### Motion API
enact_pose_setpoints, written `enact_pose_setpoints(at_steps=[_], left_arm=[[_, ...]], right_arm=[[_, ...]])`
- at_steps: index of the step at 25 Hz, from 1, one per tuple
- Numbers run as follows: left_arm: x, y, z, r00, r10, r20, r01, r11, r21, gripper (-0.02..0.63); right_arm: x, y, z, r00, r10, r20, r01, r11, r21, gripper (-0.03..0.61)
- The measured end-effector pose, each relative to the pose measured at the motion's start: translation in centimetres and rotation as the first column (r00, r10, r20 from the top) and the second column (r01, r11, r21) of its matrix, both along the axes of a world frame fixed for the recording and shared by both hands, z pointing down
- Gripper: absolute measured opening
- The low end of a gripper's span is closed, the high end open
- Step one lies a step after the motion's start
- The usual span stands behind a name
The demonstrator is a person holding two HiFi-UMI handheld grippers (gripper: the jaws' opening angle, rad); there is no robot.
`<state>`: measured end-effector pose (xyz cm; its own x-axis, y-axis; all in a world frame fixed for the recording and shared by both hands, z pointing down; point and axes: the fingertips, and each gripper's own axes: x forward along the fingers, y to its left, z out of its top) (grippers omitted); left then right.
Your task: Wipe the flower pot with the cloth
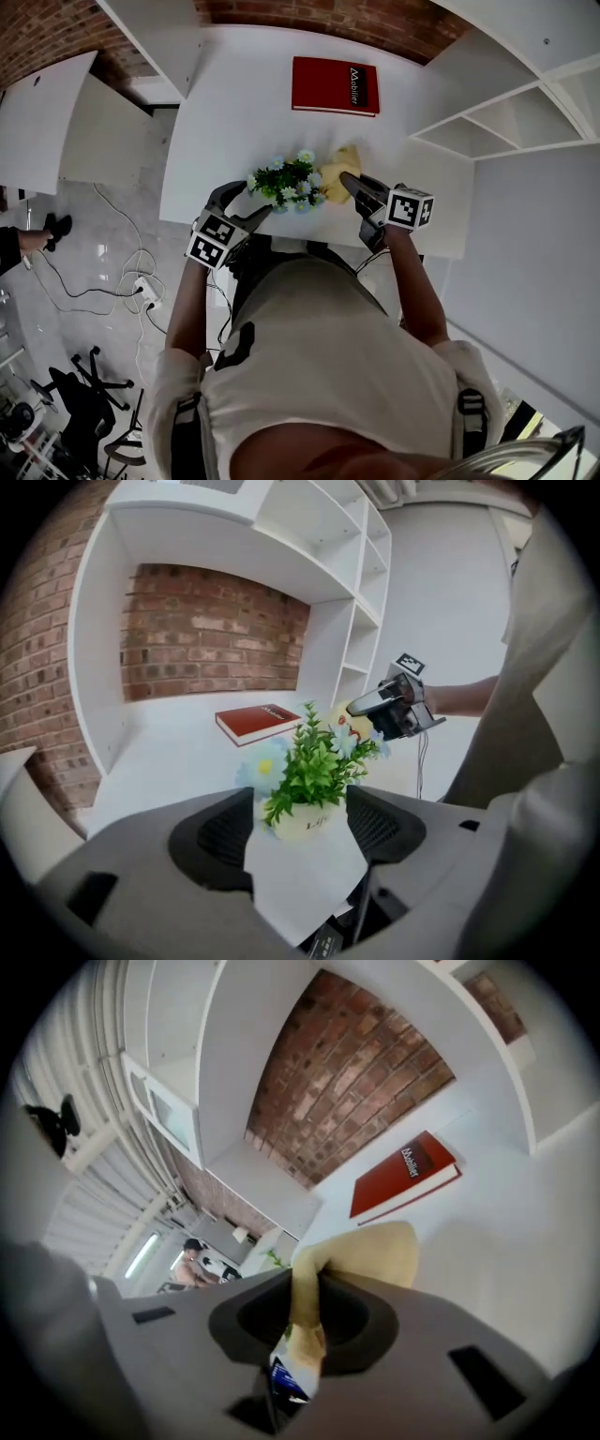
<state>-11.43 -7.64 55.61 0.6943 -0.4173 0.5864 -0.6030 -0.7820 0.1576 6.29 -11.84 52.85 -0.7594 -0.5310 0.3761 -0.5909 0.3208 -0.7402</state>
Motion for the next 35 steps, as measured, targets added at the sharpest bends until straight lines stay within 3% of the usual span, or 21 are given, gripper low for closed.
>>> enact_pose_setpoints(at_steps=[1, 5, 10, 18, 22, 27, 31, 35], left_arm=[[0.6, 0.0, -0.2, 1.0, 0.028, -0.014, -0.028, 1.0, 0.004, 0.324], [2.9, -0.6, 0.5, 0.996, 0.094, -0.004, -0.094, 0.995, 0.037, 0.335], [5.3, -0.7, 1.8, 0.991, 0.13, 0.009, -0.13, 0.991, 0.031, 0.336], [4.8, 0.9, 6.1, 0.983, 0.117, 0.144, -0.122, 0.992, 0.025, 0.334], [5.3, 0.9, 6.2, 0.979, 0.107, 0.171, -0.115, 0.993, 0.037, 0.334], [5.6, 1.1, 6.3, 0.972, 0.124, 0.199, -0.135, 0.99, 0.043, 0.334], [5.9, 2.1, 6.3, 0.972, 0.136, 0.191, -0.145, 0.989, 0.031, 0.334], [6.2, 3.1, 6.1, 0.972, 0.155, 0.175, -0.159, 0.987, 0.011, 0.334]], right_arm=[[-0.4, -0.2, -0.5, 1.0, 0.006, 0.03, -0.006, 1.0, 0.008, 0.066], [-1.5, -0.7, 0.0, 0.999, 0.007, 0.043, -0.008, 1.0, 0.01, 0.067], [-3.2, -0.2, 3.2, 0.996, 0.008, 0.09, -0.002, 0.998, -0.066, 0.067], [-3.4, 1.8, 8.0, 0.993, 0.064, 0.098, -0.045, 0.981, -0.186, 0.071], [-3.4, 3.4, 10.3, 0.998, 0.039, 0.057, -0.024, 0.97, -0.243, 0.071], [-3.7, 6.4, 13.6, 0.996, -0.061, -0.072, 0.036, 0.95, -0.311, 0.069], [-3.4, 7.7, 13.5, 0.99, -0.106, -0.095, 0.072, 0.948, -0.31, 0.071], [-2.3, 6.0, 9.9, 0.996, -0.076, -0.055, 0.061, 0.971, -0.233, 0.071]])
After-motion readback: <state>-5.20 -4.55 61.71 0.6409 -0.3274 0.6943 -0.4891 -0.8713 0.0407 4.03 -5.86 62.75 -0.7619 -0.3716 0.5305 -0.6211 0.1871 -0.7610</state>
